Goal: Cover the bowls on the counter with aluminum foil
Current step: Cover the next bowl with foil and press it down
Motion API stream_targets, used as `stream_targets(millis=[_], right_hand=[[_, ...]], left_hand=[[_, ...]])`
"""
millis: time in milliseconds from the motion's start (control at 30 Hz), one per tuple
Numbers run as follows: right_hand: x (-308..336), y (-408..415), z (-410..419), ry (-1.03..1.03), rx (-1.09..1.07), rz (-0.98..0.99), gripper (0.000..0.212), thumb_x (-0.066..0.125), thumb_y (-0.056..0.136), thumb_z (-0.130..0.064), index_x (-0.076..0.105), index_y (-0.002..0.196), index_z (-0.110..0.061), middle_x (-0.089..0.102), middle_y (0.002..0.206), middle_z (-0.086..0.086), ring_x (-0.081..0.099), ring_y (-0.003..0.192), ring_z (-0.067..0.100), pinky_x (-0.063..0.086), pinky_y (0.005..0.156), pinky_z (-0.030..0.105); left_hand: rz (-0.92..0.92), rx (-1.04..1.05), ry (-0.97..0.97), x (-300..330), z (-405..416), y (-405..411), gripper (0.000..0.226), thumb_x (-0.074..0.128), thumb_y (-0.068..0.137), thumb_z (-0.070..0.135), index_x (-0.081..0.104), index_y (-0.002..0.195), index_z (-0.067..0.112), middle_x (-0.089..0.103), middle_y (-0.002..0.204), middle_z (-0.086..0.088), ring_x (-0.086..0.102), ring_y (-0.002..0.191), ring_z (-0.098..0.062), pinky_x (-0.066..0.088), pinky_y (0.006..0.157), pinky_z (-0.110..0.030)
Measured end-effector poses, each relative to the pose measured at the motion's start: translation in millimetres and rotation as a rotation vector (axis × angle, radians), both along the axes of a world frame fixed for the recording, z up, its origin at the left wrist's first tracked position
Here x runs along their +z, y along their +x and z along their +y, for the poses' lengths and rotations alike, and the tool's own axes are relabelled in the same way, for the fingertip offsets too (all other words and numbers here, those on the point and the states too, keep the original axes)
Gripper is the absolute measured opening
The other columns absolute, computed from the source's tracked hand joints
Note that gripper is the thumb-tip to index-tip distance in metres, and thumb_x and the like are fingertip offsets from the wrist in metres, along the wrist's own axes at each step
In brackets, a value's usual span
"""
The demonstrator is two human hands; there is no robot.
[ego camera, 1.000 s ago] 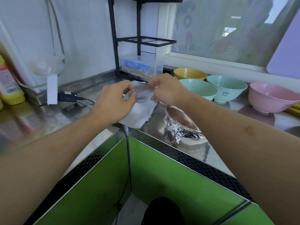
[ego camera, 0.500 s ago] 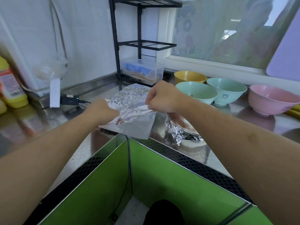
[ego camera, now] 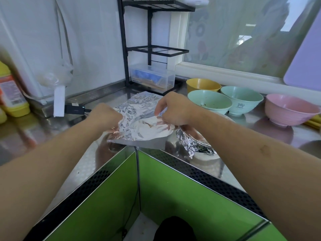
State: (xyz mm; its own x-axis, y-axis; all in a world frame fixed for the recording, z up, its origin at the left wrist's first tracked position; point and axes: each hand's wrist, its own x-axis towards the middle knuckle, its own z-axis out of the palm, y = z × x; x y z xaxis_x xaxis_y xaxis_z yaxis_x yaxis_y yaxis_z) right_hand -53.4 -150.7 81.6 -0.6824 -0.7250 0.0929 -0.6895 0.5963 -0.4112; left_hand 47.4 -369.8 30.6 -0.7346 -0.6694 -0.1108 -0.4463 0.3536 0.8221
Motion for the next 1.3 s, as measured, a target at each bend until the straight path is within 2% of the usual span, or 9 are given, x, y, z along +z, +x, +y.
stream_targets(millis=[133,333,467,633,733,833,1000,1100,1300], right_hand=[[1.0,2.1,-0.1,-0.086,-0.016,-0.081,0.036,0.055,0.091,0.007,0.081,0.101,-0.017,0.074,0.112,-0.008,0.060,0.063,-0.006,0.041,0.044,0.007],[1.4,10.0,5.0,-0.125,-0.036,-0.161,0.035,0.056,0.091,0.009,0.078,0.104,-0.014,0.071,0.084,-0.006,0.061,0.046,0.002,0.045,0.046,0.012],[3.6,11.7,9.7,-0.125,-0.018,-0.205,0.036,0.054,0.091,0.010,0.074,0.103,-0.017,0.070,0.065,-0.014,0.070,0.046,0.017,0.051,0.047,0.023],[21.4,10.1,21.2,-0.282,-0.017,-0.227,0.039,0.056,0.089,0.013,0.075,0.097,-0.020,0.068,0.123,-0.008,0.074,0.053,0.021,0.047,0.038,0.026],[41.4,13.5,43.9,-0.533,-0.118,-0.280,0.039,0.063,0.087,0.014,0.075,0.106,-0.018,0.070,0.112,-0.003,0.072,0.065,0.020,0.058,0.050,0.034],[63.7,15.1,80.2,-0.714,-0.201,-0.310,0.045,0.072,0.085,0.012,0.073,0.121,-0.015,0.069,0.115,0.004,0.071,0.074,0.014,0.054,0.052,0.020],[90.4,27.0,178.4,-0.937,-0.412,-0.396,0.056,0.091,0.074,-0.019,0.065,0.123,-0.013,0.074,0.110,0.009,0.071,0.081,0.026,0.059,0.074,0.038],[95.6,45.1,253.4,-1.149,-0.492,-0.560,0.020,0.082,0.085,-0.012,0.065,0.094,-0.003,0.067,0.085,0.014,0.068,0.074,0.030,0.059,0.077,0.051],[79.5,84.0,409.0,-1.266,-0.638,-0.671,0.024,0.058,0.102,-0.016,0.062,0.078,-0.016,0.061,0.070,0.004,0.065,0.058,0.019,0.054,0.050,0.026]], left_hand=[[-0.103,0.004,-0.099,5.4,14.2,2.2,0.030,0.066,0.092,0.012,0.043,0.072,0.010,0.035,0.067,-0.007,0.032,0.060,-0.021,0.026,0.056,-0.029],[-0.005,0.026,0.246,7.6,10.8,2.8,0.010,0.074,0.090,0.010,0.069,0.093,0.002,0.069,0.096,-0.018,0.057,0.073,-0.027,0.040,0.060,-0.031],[-0.039,-0.036,0.204,8.5,6.7,8.5,0.018,0.069,0.091,-0.002,0.062,0.076,0.003,0.061,0.073,-0.014,0.054,0.061,-0.026,0.043,0.046,-0.027],[0.185,-0.026,0.068,54.5,13.5,15.1,0.015,0.066,0.096,-0.002,0.063,0.083,-0.009,0.052,0.059,-0.013,0.048,0.042,-0.017,0.056,0.050,-0.032],[0.376,-0.044,0.076,102.3,34.2,19.4,0.013,0.071,0.097,0.010,0.070,0.089,-0.001,0.056,0.057,-0.002,0.049,0.048,-0.013,0.061,0.084,-0.061],[0.492,-0.128,0.088,138.5,67.8,26.1,0.009,0.071,0.097,0.011,0.076,0.094,0.005,0.061,0.063,-0.002,0.051,0.060,-0.018,0.055,0.098,-0.062],[0.588,-0.310,0.243,163.8,157.4,16.2,0.013,0.063,0.101,0.002,0.073,0.094,0.007,0.063,0.075,-0.007,0.054,0.064,-0.016,0.057,0.069,-0.027],[0.550,-0.401,0.344,164.9,228.0,6.3,0.015,0.057,0.104,0.000,0.065,0.097,0.010,0.055,0.075,-0.002,0.048,0.056,-0.011,0.046,0.041,-0.016],[0.410,-0.668,0.481,143.1,372.8,-18.1,0.028,0.053,0.102,-0.005,0.059,0.082,0.013,0.050,0.065,-0.005,0.049,0.040,-0.007,0.050,0.040,-0.020]])
